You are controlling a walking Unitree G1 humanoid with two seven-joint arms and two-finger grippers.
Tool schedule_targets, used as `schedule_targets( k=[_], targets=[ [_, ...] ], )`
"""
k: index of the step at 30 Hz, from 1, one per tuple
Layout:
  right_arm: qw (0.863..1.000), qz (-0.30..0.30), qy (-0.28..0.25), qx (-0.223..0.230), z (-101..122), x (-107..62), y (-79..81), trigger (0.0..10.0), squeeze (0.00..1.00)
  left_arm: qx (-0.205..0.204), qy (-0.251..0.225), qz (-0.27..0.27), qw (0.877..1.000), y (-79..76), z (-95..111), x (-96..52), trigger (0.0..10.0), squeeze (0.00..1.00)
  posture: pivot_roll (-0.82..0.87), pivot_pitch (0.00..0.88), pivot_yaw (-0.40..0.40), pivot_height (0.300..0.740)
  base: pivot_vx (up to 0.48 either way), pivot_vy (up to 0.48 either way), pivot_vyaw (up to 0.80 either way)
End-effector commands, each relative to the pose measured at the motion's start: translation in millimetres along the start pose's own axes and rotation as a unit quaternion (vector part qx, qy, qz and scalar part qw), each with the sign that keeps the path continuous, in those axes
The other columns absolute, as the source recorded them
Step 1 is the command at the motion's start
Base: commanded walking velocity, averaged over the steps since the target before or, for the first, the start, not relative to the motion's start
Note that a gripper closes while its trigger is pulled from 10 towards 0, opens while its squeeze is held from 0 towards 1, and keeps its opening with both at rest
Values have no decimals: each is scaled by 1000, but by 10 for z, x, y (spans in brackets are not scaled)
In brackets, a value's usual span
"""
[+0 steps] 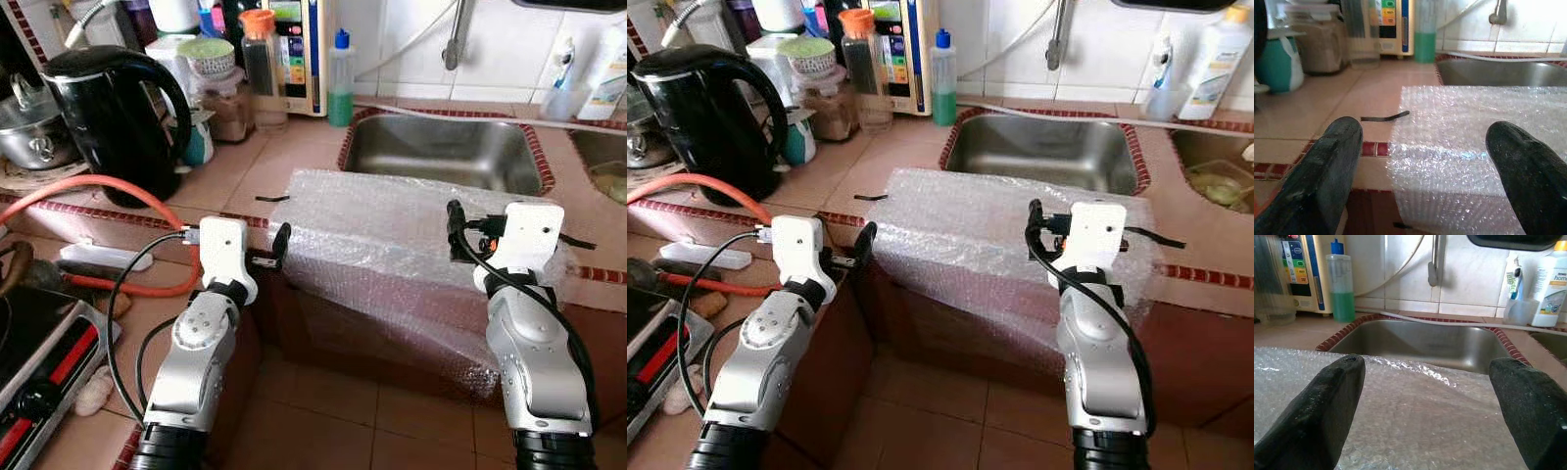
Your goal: Kitchen organization
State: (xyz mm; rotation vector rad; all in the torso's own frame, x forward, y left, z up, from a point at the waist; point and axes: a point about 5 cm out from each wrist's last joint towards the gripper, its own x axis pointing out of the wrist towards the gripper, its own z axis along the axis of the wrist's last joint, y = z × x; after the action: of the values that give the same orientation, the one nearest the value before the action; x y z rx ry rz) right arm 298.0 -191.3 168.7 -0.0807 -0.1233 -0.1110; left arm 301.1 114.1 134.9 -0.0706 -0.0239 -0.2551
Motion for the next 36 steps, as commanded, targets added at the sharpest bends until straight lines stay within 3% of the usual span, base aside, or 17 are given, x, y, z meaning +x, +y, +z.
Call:
schedule_targets(
  k=[1, 17, 31, 36],
  targets=[
    [1000, 1, -11, 3, 60, 9, 11, 10000, 0, 2, -5, -7, 1000, -5, 37, 7, 10000, 0, 4, 0, 81, 740, 0, -259, 0],
    [1000, 0, -9, 4, 56, 17, 3, 10000, 0, -5, -1, -13, 1000, -24, 9, 6, 10000, 0, -2, 0, 80, 740, 0, -329, 0],
    [1000, 5, -11, 6, 62, 6, 21, 10000, 0, -4, 3, -15, 1000, -23, -9, 1, 10000, 0, -7, 0, 84, 740, 0, -352, -756],
    [1000, 5, -13, 5, 65, 4, 25, 10000, 0, -3, 4, -16, 1000, -27, -15, 4, 10000, 0, -8, 0, 86, 740, 0, -352, -103]
  ],
)
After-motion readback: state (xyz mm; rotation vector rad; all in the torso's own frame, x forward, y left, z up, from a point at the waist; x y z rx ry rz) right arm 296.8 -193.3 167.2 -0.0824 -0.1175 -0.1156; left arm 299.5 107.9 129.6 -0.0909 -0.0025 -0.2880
